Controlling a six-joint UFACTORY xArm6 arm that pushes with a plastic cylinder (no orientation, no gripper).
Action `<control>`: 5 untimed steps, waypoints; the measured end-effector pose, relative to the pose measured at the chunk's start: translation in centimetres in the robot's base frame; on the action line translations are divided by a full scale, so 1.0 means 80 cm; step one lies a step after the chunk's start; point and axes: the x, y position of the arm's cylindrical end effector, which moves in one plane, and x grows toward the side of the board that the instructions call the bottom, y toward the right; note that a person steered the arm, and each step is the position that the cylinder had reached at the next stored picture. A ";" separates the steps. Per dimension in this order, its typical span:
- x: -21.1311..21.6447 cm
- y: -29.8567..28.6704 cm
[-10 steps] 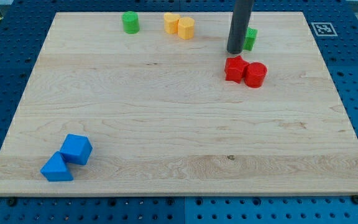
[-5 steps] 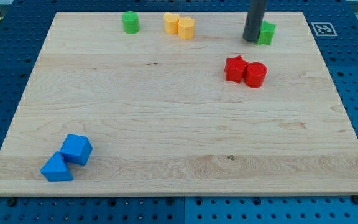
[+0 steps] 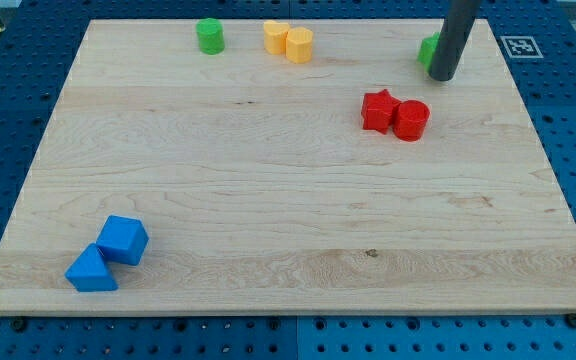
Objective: Push the green star at the top left
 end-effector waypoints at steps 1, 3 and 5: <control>-0.015 0.000; -0.038 0.010; -0.014 0.024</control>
